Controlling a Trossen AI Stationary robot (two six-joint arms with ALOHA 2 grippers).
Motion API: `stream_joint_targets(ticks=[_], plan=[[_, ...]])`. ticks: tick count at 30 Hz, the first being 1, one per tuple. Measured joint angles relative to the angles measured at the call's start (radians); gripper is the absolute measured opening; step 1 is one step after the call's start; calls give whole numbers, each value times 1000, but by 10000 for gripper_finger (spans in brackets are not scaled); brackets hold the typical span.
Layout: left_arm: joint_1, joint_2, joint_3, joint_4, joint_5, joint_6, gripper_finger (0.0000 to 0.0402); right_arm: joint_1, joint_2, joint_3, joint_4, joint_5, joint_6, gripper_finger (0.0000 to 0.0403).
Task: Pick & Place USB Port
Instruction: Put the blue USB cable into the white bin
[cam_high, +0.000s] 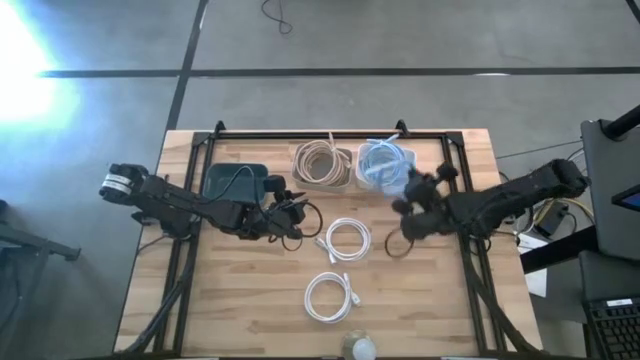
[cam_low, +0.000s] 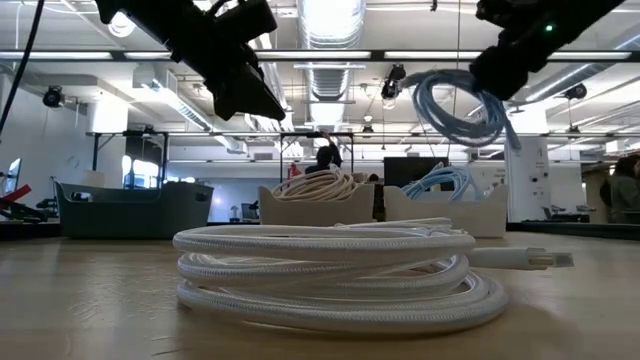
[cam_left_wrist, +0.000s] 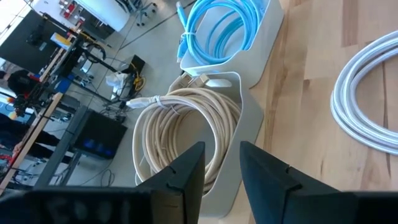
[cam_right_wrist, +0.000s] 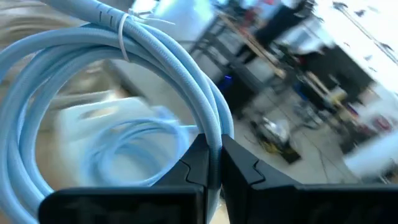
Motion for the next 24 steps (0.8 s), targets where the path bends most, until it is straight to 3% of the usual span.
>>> stream_joint_targets(ticks=[5,10,14,24], plan=[[0,0,0,0,0,-1,122,-165,-69,0,75,-2,-13,18],[1,0,0,0,0,-3,122,-310,-57,0,211,-124,-74,18],[1,0,0,0,0,-17,122,-388,8,-1,311,-240,-154,18],[1,0,0,-3,8,-41,122,-484,239,-1,368,-250,-216,18]])
